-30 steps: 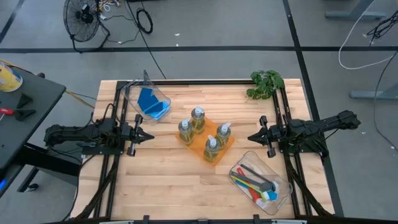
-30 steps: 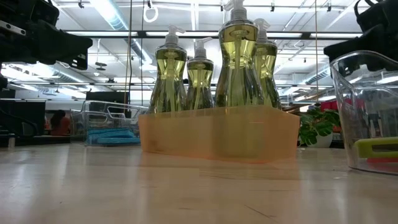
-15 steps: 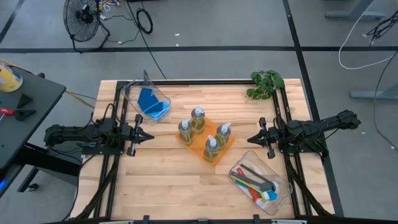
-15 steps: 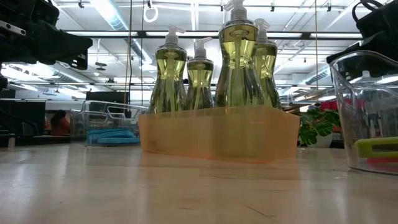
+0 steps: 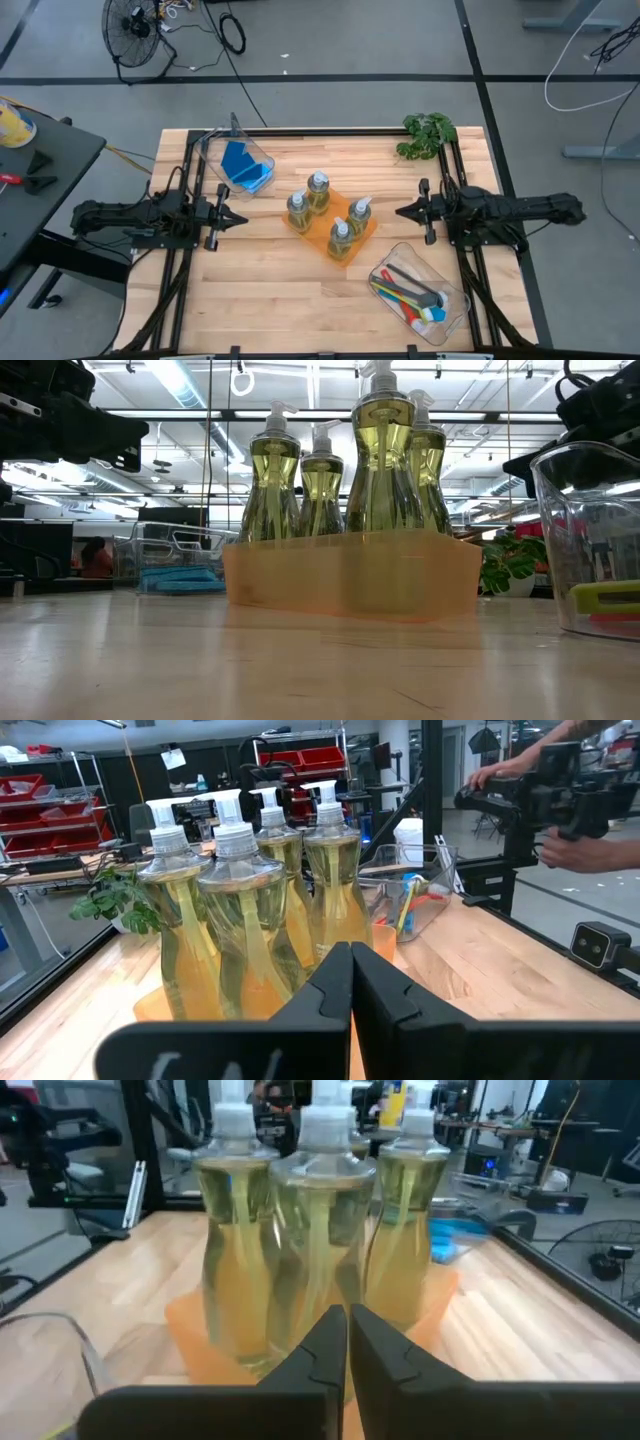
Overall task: Pick & Place Kitchen Sink Supplies
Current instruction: Return to Home Position
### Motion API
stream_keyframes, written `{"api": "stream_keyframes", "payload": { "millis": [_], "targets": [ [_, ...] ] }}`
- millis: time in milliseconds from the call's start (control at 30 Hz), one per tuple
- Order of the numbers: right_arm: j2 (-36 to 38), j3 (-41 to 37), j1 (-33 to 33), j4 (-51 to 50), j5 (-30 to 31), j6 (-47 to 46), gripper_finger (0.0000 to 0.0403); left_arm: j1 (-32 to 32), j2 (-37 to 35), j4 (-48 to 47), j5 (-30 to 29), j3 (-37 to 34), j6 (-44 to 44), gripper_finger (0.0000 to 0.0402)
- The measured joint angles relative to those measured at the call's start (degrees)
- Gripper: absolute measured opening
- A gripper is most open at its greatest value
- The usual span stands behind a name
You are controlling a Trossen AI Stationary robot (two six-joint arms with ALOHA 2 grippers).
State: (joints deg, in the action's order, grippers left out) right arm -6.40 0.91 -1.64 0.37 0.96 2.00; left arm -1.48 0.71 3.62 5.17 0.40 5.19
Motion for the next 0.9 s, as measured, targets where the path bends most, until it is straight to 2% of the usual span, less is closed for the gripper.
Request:
{"api": "stream_keyframes", "payload": {
  "millis": [200, 500, 900],
  "targets": [
    [3.3, 0.0, 4.4, 0.0, -1.4, 0.7, 0.0021, 0.0, 0.0, 0.0, 0.0, 0.0, 0.0, 0.0003],
    [6.3, 0.0, 4.6, 0.0, -1.4, 1.1, 0.0021, 0.0, 0.0, 0.0, 0.0, 0.0, 0.0, 0.0003],
    [6.4, 0.0, 4.6, 0.0, -1.4, 0.1, 0.0021, 0.0, 0.0, 0.0, 0.0, 0.0, 0.0, 0.0003]
  ]
}}
